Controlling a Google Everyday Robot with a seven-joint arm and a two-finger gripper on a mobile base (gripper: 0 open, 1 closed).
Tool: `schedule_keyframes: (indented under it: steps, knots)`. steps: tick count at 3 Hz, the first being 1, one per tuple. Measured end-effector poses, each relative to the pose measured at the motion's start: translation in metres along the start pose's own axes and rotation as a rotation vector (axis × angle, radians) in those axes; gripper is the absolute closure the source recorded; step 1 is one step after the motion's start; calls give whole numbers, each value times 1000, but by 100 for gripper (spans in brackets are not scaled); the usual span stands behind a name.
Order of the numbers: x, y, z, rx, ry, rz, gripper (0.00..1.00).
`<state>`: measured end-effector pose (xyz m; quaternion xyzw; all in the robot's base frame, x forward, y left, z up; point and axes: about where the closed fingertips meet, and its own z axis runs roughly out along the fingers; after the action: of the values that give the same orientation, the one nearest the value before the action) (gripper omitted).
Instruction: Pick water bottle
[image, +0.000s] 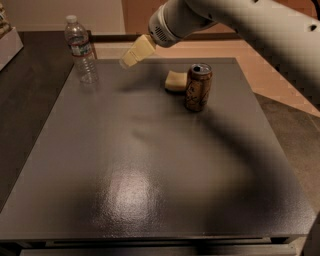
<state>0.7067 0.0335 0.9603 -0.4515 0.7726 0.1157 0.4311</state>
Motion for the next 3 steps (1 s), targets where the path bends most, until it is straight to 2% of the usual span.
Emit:
schedule_keyframes:
  steps: [1, 2, 3]
  knots:
    - [-13, 2, 18, 21, -76, 31, 0]
    - [-30, 12, 34, -18, -155, 25, 0]
    - [-30, 12, 34, -18, -155, 25, 0]
